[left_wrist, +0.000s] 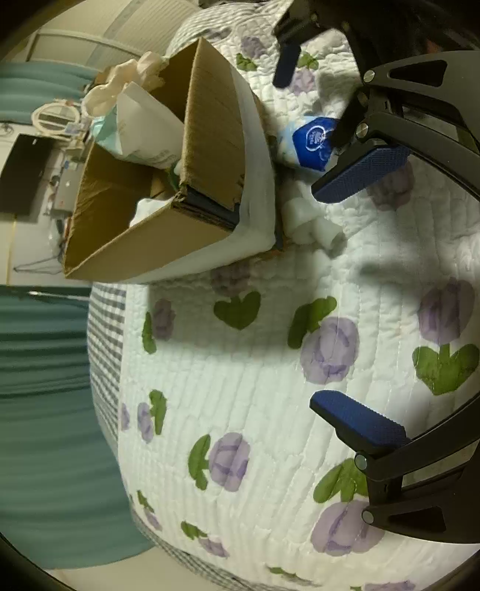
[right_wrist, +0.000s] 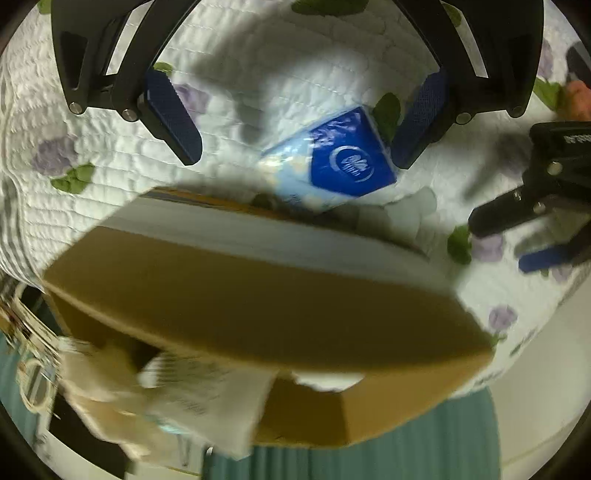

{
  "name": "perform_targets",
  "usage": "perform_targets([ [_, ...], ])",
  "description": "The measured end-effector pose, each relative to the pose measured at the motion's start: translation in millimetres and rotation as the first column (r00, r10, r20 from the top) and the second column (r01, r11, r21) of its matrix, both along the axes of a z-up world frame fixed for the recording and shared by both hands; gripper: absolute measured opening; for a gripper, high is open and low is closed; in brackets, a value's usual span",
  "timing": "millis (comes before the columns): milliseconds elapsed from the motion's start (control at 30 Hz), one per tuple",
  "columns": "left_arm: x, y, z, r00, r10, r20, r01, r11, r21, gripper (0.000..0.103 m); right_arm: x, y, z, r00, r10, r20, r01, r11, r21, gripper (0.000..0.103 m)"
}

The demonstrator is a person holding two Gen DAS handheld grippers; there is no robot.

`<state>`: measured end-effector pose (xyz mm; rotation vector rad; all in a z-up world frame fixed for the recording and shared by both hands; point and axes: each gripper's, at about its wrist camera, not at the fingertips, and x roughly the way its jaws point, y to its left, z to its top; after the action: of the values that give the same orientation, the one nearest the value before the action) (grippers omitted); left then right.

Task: Organize soft objects
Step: 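Grasp the blue Vinda tissue pack with the right tool while the left tool grasps a white cloth, then carry both items over the box and release them inside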

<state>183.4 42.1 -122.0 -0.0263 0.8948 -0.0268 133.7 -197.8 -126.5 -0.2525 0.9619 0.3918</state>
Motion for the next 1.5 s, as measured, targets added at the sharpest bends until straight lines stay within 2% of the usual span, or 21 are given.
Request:
perform_targets([
  [67,-2,-4,-3,1.0,-0.005,0.0,0.005,1.0,0.01,0.102,0,9,-7,0.999,0.032,-0.006,-0.032,0.999,0.001,0.101],
  [200,-4,-16,-4,0.999,-0.044,-0.007,0.044,0.999,0.023,0.102,-1,18,-18,0.999,0.048,-0.005,-0.048,0.998,-0.03,0.082],
  [267,-7,-21,-3,0.998,-0.066,-0.012,0.066,0.998,0.02,0.101,-4,8,-10,1.0,0.031,-0.002,-0.03,0.999,0.029,0.077],
  [300,-9,-21,0,0.998,-0.067,-0.005,0.067,0.998,-0.008,0.101,-7,2,-6,1.0,0.018,0.007,-0.019,0.999,0.035,0.072],
  [367,-12,-23,4,0.997,-0.072,-0.01,0.072,0.997,-0.025,0.101,-12,-12,1,0.999,-0.02,0.026,0.019,0.999,0.034,0.071],
  [567,-13,-39,8,0.996,-0.087,-0.036,0.088,0.996,0.02,0.097,-16,-64,16,0.98,-0.194,0.05,0.19,0.979,0.072,0.067],
  [667,1,-45,6,0.996,-0.071,-0.06,0.074,0.996,0.042,0.097,-16,-75,21,0.971,-0.233,0.052,0.227,0.969,0.101,0.067],
  [733,13,-48,-3,0.993,-0.047,-0.105,0.051,0.998,0.036,0.095,-17,-72,21,0.968,-0.245,0.049,0.239,0.966,0.102,0.067],
  [800,26,-50,-14,0.988,-0.033,-0.149,0.032,0.999,-0.006,0.083,-18,-72,22,0.969,-0.244,0.048,0.239,0.967,0.09,0.066],
  [833,30,-51,-19,0.986,-0.028,-0.163,0.026,1.0,-0.013,0.081,-20,-74,21,0.969,-0.242,0.049,0.238,0.968,0.083,0.066],
  [933,41,-58,-33,0.987,-0.028,-0.161,0.031,0.999,0.016,0.075,-9,-58,18,0.971,-0.235,0.041,0.232,0.971,0.067,0.066],
  [1000,45,-58,-44,0.985,-0.026,-0.17,0.029,0.999,0.015,0.066,-5,-56,20,0.974,-0.223,0.04,0.221,0.974,0.057,0.066],
  [1033,46,-58,-47,0.986,-0.02,-0.166,0.023,1.0,0.015,0.065,-5,-53,19,0.976,-0.216,0.04,0.214,0.976,0.051,0.066],
  [1133,43,-57,-47,0.991,-0.027,-0.135,0.028,1.0,0.006,0.048,-4,-51,16,0.979,-0.201,0.038,0.2,0.979,0.039,0.066],
  [1167,41,-57,-45,0.991,-0.036,-0.129,0.037,0.999,0.0,0.038,-4,-48,14,0.98,-0.195,0.04,0.194,0.98,0.033,0.066],
  [1200,38,-58,-44,0.991,-0.05,-0.125,0.049,0.999,-0.01,0.033,-4,-49,14,0.981,-0.193,0.038,0.191,0.981,0.036,0.066],
  [1267,31,-59,-40,0.992,-0.05,-0.112,0.051,0.999,0.007,0.032,-6,-50,15,0.982,-0.186,0.034,0.183,0.981,0.056,0.066],
  [1400,6,-55,-27,0.993,-0.064,-0.097,0.062,0.998,-0.022,0.03,-12,-53,20,0.982,-0.183,0.047,0.18,0.982,0.055,0.066],
  [1500,-9,-52,-18,0.992,-0.068,-0.105,0.066,0.998,-0.018,0.029,-18,-53,29,0.981,-0.181,0.068,0.178,0.983,0.048,0.065],
])
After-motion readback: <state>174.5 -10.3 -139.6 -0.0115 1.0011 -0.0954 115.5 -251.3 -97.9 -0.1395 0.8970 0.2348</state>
